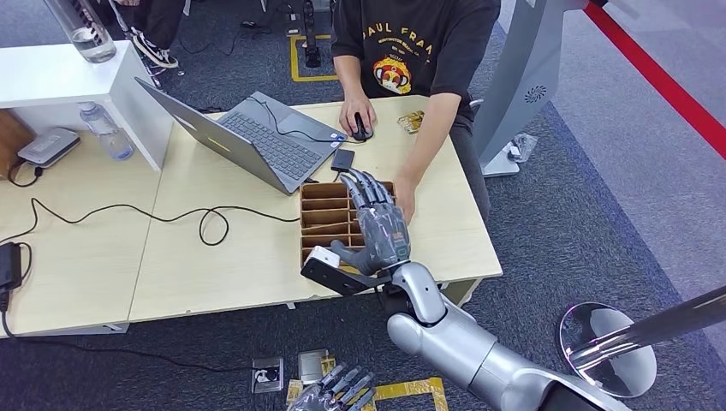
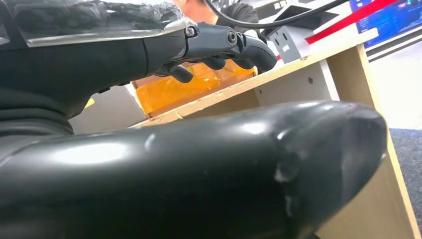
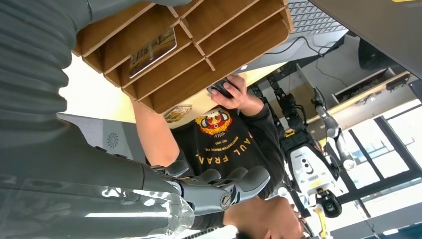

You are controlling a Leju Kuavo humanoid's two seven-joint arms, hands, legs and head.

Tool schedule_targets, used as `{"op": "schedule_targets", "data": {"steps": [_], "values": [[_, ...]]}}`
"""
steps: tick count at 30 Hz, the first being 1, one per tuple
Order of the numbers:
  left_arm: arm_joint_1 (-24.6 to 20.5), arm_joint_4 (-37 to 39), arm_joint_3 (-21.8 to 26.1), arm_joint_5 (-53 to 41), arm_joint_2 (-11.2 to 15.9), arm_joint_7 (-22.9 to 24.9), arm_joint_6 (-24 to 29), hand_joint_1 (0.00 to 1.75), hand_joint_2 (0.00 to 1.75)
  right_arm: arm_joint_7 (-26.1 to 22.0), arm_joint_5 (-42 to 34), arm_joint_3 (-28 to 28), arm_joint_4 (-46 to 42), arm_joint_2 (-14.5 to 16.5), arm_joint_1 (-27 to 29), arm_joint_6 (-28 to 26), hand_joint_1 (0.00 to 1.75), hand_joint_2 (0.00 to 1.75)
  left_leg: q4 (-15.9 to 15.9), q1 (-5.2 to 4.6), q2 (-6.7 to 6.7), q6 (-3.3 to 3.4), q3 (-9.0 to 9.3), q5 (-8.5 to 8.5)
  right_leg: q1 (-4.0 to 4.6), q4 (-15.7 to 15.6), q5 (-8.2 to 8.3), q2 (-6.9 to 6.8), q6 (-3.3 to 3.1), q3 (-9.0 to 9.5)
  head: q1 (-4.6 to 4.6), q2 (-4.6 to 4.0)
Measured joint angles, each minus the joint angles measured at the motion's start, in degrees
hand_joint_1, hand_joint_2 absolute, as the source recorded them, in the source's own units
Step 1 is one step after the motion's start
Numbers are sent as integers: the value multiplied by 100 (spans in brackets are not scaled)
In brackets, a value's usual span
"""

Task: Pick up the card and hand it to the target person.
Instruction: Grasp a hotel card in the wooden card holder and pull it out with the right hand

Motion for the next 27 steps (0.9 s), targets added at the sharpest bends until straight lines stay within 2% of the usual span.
{"op": "schedule_targets", "data": {"steps": [9, 18, 27], "values": [[349, -105, 809, 1006, -11, -408, 377, 0, 0, 111, 50, -66, -99, -20, 78, -10, 2, 175, 0, 0, 1, 0, 1, 0, 0, 0, 0, 1, 0, 0, 0, 0], [792, -436, 1910, 2339, -38, -1061, 401, 0, 0, 196, 51, -108, -150, -55, 143, -51, 2, 175, 0, 0, 1, 0, 1, 0, 0, 0, 0, 1, 0, 0, 1, 0], [1237, -640, 3314, 3518, -357, -2033, 402, 0, 0, 230, 52, -112, -150, -67, 186, -139, 2, 175, 0, 0, 2, 0, 1, -1, 0, -1, 0, 3, 0, -1, 0, 0]]}}
